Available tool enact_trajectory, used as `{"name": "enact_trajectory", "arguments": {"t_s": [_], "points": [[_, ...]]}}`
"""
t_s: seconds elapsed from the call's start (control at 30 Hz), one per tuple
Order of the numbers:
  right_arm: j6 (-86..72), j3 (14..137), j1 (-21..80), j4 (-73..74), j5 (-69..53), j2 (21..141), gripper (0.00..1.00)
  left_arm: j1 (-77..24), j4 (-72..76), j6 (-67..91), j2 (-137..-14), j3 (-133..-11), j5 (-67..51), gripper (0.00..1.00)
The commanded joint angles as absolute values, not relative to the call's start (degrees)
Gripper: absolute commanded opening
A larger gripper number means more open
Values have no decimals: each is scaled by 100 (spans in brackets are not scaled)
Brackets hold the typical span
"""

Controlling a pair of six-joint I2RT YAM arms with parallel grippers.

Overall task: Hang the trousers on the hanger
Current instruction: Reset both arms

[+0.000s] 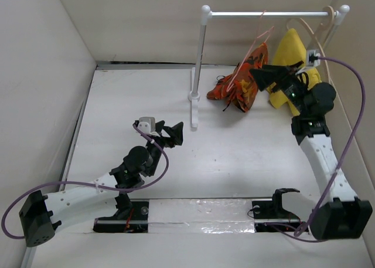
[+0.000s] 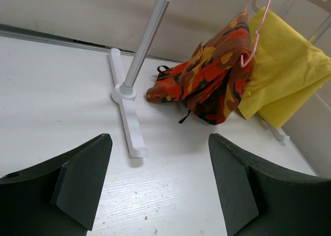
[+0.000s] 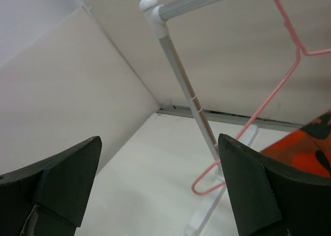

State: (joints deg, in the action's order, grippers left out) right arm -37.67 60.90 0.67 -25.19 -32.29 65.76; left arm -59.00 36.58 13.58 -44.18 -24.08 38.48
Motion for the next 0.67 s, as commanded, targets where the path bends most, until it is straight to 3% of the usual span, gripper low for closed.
{"name": "enact_trajectory", "arguments": {"t_s": [0.0,0.27,0.47,0.6,0.63], "points": [[-2867,5398,324,-2101,-3119,5689,100,-5862,3815,1371,-4438,-2470,3937,74],[-1487,4087,1160,-249,-3112,2982,100,-5862,3665,1406,-4474,-2628,3972,75],[-861,4359,1274,3124,-1480,943,100,-5915,1980,2371,-2993,-2621,4159,75],[-1141,3869,1274,3192,-1484,168,100,-5915,2143,2557,-2042,-2014,3588,77],[-1212,3763,1274,3086,-1529,123,100,-5915,2162,2671,-1943,-1786,3551,81]]}}
